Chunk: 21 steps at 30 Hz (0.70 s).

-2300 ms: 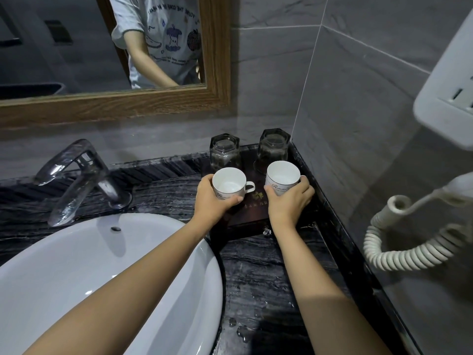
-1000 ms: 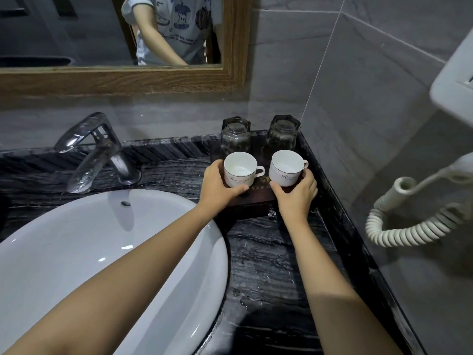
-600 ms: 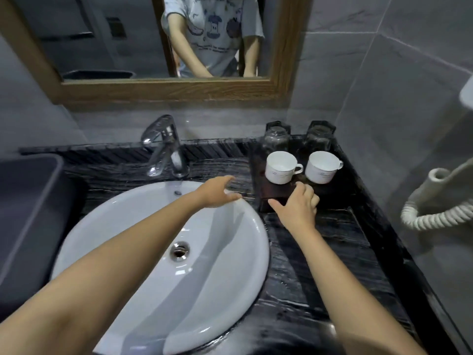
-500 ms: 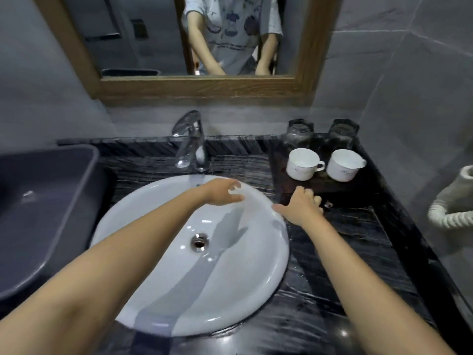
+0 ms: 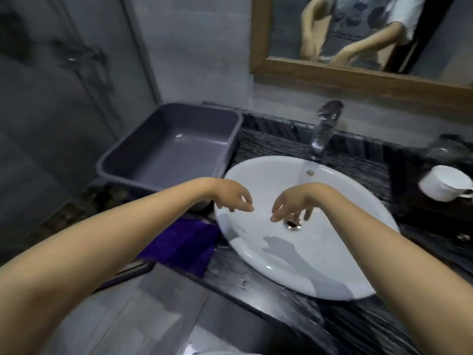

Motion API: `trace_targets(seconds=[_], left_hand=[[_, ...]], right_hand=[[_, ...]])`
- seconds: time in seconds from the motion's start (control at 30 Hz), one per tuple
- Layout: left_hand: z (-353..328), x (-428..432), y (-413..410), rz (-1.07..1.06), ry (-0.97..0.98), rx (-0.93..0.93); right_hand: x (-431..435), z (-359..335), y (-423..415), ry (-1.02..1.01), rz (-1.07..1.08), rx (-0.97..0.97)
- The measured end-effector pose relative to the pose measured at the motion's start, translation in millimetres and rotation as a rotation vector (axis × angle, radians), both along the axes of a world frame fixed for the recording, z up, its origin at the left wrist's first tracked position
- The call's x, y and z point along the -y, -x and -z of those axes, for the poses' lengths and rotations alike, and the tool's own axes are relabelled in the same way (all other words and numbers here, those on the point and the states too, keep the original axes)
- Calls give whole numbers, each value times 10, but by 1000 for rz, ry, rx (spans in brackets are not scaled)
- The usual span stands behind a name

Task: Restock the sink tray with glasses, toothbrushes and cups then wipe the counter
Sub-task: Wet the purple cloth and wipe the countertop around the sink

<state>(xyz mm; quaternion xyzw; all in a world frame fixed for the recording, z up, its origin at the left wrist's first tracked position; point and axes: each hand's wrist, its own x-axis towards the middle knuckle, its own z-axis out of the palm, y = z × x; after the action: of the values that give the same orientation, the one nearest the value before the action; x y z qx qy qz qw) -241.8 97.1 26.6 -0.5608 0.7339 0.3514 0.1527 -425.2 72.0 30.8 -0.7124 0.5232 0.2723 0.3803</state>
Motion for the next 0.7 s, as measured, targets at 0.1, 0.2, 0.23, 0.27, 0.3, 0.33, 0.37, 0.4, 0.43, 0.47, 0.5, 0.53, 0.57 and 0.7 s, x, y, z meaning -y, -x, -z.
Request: trace_targets(seconds=[0.1,0.2,0.23,0.27,0.3,0.33,0.37,0.4,0.43,0.47,0.5,0.53,0.57,0.7], left_hand=[[-45,-288,-531,-73,10,-20],[37,-590,-1009,-140,5,-30],[95,-686,-1150,-141,21,13],[179,-770,-1277,-140,43,67],[287,-845,-1399,-147,70,111],[408,-913,-1503,-164,108,133],[535,-972,-1587,-187,160,139],[664,-1019,-1651,-209,220,122],[784,-1066,-1689,-225,260,92],[890,-1111,-1699,-232,277,57],[985,-1154,-1694,-232,281,29],[1070,-1195,-1687,-229,287,6],[1144,-1232,-1684,-231,299,-12],[1303,-1308,-1747,-237,362,-89]], right_hand=[[-84,-5,-504,-23,-95,60],[-212,63,-962,-14,-180,116],[-275,105,-1101,9,-204,147],[-342,163,-1224,55,-232,173],[-410,241,-1333,128,-269,184],[-484,347,-1431,214,-306,181],[-564,475,-1513,293,-327,175],[-649,624,-1580,350,-320,173],[-745,777,-1623,397,-301,170],[-848,918,-1649,451,-289,166],[-953,1038,-1655,508,-285,158],[-1042,1142,-1649,570,-287,158],[-1109,1228,-1635,624,-289,175],[-1144,1333,-1542,622,-170,335]])
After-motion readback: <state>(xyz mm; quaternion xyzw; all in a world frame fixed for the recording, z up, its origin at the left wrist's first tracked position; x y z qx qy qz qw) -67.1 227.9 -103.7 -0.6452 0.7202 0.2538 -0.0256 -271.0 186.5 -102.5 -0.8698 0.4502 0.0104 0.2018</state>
